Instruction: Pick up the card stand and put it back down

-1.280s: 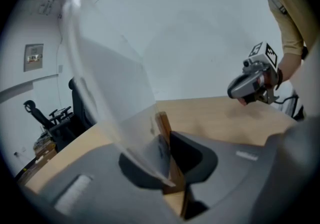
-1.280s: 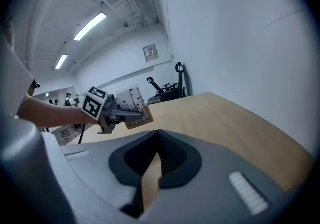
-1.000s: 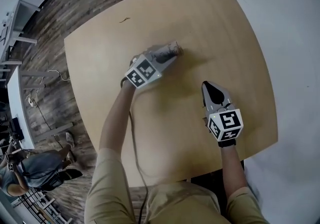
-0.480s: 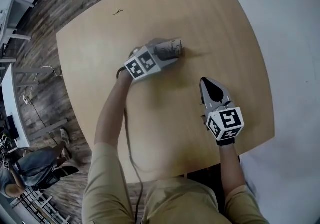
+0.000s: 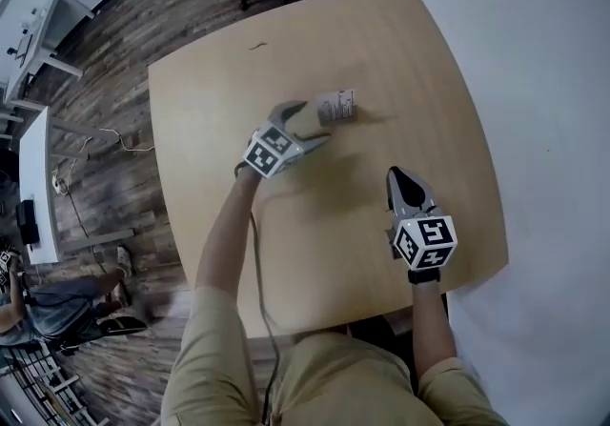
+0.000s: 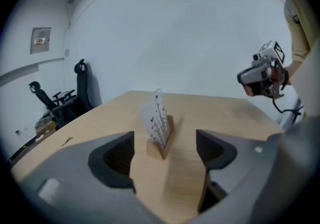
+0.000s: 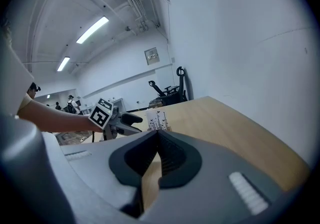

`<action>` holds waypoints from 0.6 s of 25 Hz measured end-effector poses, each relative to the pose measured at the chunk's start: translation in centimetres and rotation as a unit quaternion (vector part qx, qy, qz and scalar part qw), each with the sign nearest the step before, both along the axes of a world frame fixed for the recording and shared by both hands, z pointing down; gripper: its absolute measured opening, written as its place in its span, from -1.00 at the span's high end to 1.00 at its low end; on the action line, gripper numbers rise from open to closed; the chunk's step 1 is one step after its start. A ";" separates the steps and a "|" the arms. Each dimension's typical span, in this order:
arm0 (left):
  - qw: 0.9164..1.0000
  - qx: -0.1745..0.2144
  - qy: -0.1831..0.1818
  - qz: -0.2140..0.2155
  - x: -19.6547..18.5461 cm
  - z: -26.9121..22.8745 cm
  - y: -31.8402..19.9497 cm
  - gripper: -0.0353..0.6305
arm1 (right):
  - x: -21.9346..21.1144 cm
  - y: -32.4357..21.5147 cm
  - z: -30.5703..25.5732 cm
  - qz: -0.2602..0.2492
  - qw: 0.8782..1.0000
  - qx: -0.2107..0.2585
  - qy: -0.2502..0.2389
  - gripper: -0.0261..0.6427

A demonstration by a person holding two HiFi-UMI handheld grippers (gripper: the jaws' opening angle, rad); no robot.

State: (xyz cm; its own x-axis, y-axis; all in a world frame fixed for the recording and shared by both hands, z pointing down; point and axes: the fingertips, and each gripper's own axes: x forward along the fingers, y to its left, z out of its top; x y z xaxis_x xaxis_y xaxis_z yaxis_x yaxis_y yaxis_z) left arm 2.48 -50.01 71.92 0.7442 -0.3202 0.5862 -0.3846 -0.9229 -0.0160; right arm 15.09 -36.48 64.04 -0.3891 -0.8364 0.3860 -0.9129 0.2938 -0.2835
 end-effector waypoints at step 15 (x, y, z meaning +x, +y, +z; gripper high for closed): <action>0.984 0.071 0.026 -0.159 -0.1 -14.2 19.7 0.24 | 1.2 9.5 -12.0 0.001 0.998 0.059 -0.023 0.91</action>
State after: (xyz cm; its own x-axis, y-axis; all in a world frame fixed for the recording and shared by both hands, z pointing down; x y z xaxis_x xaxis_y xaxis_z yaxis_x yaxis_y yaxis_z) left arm 2.42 -30.34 57.72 0.6209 -0.6175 0.4830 -0.6574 -0.7457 -0.1083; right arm 16.32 -26.97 52.07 -0.4028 -0.8753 0.2676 -0.9003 0.3262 -0.2883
